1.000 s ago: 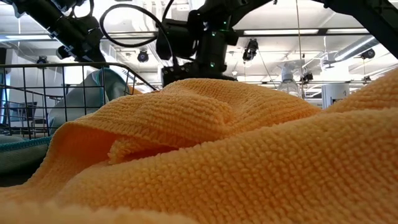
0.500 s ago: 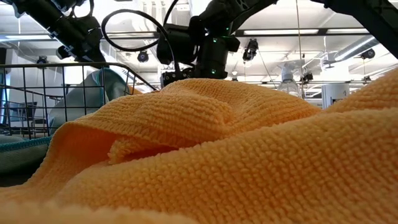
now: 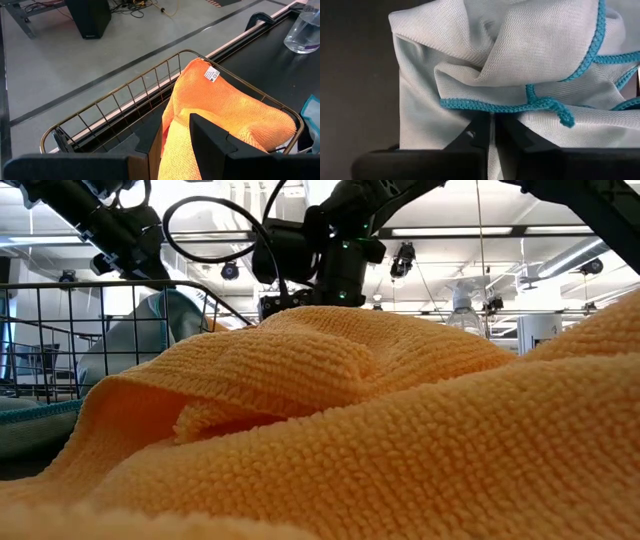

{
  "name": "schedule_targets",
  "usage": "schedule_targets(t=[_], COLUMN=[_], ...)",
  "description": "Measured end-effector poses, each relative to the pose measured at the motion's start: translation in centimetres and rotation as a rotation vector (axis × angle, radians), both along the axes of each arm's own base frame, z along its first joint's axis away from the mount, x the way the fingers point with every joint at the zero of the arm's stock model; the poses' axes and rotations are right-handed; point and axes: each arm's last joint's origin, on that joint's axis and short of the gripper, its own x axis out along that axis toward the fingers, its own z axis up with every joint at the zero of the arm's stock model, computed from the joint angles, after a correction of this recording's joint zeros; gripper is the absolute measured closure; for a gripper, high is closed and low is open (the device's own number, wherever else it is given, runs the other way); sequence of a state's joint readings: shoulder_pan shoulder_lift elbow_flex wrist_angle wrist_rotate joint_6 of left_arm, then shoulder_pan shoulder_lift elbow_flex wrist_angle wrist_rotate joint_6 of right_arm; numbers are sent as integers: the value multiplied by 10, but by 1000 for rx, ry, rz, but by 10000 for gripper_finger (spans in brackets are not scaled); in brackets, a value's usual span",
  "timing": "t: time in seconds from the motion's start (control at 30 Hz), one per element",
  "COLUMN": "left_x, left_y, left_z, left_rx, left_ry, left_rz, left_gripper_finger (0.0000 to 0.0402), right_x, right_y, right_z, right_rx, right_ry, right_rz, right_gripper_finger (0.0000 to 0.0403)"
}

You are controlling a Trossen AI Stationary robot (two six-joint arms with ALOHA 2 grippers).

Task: Sort microfiber towel by color & place in baskets
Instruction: Put the blue towel into the bottom wire basket

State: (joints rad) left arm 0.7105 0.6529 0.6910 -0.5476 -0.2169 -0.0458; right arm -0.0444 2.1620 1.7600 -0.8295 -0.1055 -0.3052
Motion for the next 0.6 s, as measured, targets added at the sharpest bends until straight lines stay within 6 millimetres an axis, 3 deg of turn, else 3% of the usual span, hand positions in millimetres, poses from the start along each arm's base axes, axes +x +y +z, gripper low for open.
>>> schedule_targets(t=[0.17, 0.3, 0.6], left_x=[0, 0, 0], left_y=[0, 0, 0], left_z=[0, 0, 0], left_rx=[0, 0, 0], left_ry=[0, 0, 0], left_rz=[0, 0, 0], left_gripper_finger=[318, 318, 318], right_x=[1, 4, 20], right_y=[-2, -2, -3], right_z=[5, 21, 89], right_rx=[4, 4, -3], right_ry=[4, 0, -159], right_rz=[-20, -21, -21], right_gripper_finger=[392, 393, 393])
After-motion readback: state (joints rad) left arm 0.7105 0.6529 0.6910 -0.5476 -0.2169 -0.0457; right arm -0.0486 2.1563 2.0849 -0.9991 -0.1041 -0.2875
